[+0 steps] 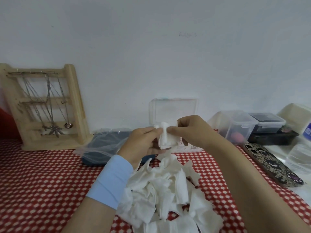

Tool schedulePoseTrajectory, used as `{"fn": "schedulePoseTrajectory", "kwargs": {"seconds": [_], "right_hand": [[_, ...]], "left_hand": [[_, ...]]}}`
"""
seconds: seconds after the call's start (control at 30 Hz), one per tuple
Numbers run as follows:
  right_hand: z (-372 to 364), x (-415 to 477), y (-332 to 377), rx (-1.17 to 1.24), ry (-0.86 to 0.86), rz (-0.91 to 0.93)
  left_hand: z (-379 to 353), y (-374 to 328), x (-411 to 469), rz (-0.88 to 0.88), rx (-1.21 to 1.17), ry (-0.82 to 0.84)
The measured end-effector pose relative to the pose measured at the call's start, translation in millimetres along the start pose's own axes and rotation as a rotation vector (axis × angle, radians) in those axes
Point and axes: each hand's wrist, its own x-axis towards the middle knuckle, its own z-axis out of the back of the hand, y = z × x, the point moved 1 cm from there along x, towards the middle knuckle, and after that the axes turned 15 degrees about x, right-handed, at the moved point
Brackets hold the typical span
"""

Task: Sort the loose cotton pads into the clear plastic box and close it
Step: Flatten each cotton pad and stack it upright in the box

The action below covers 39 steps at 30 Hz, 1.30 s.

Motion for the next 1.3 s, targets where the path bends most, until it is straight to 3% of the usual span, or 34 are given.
{"fn": "schedulePoseTrajectory", "kwargs": {"seconds": [0.13,0.3,0.57,0.97,1.03,1.17,1.23,1.3], "right_hand": [[6.6,-2.1,5.2,0.064,-0.066,0.038],[3.0,-7.1,11.0,0.034,0.090,0.055],[-3.9,-2.8,6.5,-0.002,-0.036,0.050],[-5.9,-4.1,7.1,0.137,0.006,0.004],[-7.0,-3.1,5.4,0.201,0.020,-0.014],[-11.3,0.5,-2.5,0.551,0.118,-0.138],[-14.2,4.7,-7.9,0.477,0.048,-0.087],[-15.3,5.9,-10.8,0.134,0.004,0.122]], "left_hand": [[5.3,0.5,-0.3,0.046,-0.085,-0.008],[5.0,0.6,-0.6,0.035,0.000,-0.037],[5.8,-2.5,-1.2,0.025,-0.016,0.020],[6.2,-9.8,-4.2,0.019,0.017,0.052],[7.0,-11.0,-6.5,-0.033,0.095,0.043],[17.5,-7.4,-7.2,-0.062,0.149,0.112],[25.4,-6.2,-5.8,-0.051,0.141,0.085],[34.0,-3.9,-2.5,-0.030,0.123,-0.001]]}}
